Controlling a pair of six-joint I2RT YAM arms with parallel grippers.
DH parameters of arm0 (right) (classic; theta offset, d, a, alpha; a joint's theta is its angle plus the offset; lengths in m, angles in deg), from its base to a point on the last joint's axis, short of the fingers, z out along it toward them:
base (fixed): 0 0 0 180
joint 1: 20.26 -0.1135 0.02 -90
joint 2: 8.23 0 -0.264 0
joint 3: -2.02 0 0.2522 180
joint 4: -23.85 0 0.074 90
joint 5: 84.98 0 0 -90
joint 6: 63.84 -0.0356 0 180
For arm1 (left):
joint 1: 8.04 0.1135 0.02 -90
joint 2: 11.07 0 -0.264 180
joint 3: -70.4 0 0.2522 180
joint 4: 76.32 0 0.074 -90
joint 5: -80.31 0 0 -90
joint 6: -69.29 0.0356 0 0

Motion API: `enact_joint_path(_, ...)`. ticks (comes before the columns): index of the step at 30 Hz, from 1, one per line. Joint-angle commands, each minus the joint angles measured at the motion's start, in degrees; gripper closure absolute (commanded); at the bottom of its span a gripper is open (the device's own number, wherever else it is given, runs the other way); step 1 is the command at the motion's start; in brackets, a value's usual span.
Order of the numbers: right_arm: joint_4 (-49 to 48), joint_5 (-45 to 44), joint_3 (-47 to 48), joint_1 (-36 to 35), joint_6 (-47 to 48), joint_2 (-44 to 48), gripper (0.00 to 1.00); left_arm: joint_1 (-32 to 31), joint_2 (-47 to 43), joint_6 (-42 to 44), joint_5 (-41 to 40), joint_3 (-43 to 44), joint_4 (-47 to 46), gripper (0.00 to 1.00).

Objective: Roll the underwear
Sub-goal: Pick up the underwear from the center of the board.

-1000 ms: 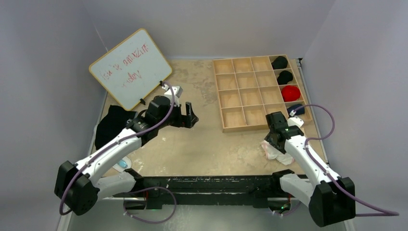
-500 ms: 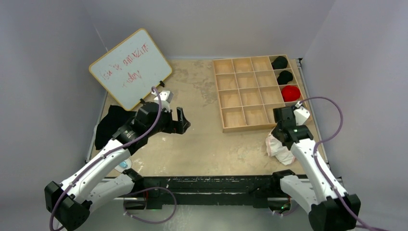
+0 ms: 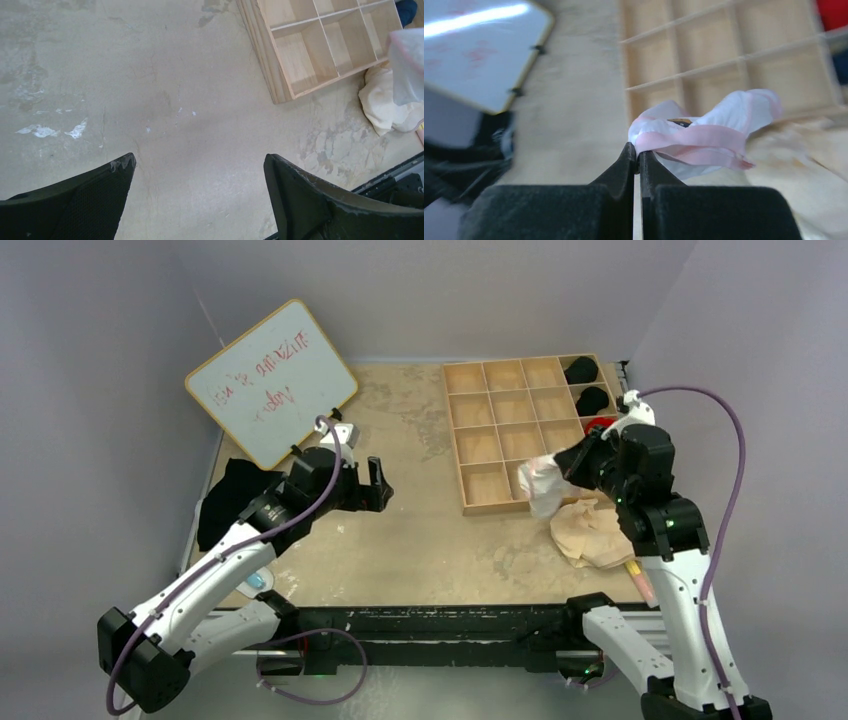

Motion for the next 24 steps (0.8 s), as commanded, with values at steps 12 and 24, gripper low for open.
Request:
enact_joint_path(12,-29.55,42.13,12.11,-21.06,-0.78,-20.88,1.0,14.69,-3.26,-6.86,-10.15,6.01,8.05,0.0)
enact_joint_path(24,-33.22,36.15,9.22,-31.12,3.01,-31.62,1.0,23.18,-1.18,-11.15,-6.03,4.67,9.52,0.0)
